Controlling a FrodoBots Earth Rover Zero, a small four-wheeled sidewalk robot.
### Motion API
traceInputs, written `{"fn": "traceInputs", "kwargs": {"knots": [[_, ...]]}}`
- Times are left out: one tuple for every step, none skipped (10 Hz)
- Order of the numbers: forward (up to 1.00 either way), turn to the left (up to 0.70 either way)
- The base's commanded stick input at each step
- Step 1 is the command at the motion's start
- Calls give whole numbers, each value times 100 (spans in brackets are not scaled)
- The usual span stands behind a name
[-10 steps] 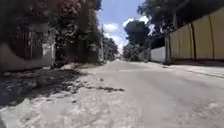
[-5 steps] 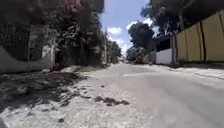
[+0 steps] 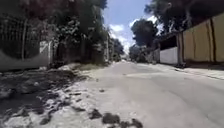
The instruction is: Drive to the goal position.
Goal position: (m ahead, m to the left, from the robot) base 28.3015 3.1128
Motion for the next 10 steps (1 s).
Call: {"fn": "traceInputs", "kwargs": {"knots": [[100, 0], [100, 0], [100, 0], [100, -7], [100, -31], [100, -40], [100, 0], [100, 0], [100, 0], [100, -33]]}}
